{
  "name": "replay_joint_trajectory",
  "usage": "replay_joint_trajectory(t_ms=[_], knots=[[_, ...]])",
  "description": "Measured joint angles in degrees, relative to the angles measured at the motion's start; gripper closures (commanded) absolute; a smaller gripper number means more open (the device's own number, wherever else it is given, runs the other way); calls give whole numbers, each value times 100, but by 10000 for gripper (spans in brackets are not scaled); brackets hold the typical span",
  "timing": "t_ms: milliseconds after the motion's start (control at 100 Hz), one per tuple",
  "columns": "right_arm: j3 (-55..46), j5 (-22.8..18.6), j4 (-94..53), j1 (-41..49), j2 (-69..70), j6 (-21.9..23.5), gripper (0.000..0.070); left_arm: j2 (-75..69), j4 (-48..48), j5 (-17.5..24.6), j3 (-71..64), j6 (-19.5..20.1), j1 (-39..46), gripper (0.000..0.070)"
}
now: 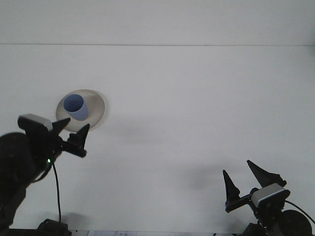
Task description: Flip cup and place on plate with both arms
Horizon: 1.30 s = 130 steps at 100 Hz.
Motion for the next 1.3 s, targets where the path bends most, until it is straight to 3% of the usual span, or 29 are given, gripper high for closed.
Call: replay_joint_trajectory(t_ms=[180,400,440,480,490,540,570,1300], knots=[[0,2,4,0,0,0,141,-1392,402,7,-1814,-678,-586,262],[0,2,57,2,0,0,157,-2203,426,83,-2597,-1029,-678,279],[0,0,57,2,0,0,220,-2264,503,85,-2597,-1045,-678,310],[0,0,59,2,0,0,319,-2321,579,87,-2592,-1051,-678,408],[0,2,59,2,0,0,372,-2334,592,87,-2592,-1056,-678,429],[0,2,57,2,0,0,582,-2356,614,87,-2586,-1067,-678,677],[0,0,57,2,0,2,700,-2356,608,92,-2586,-1071,-678,693],[0,0,103,2,0,-4,697,-2339,566,94,-2586,-1115,-678,687]])
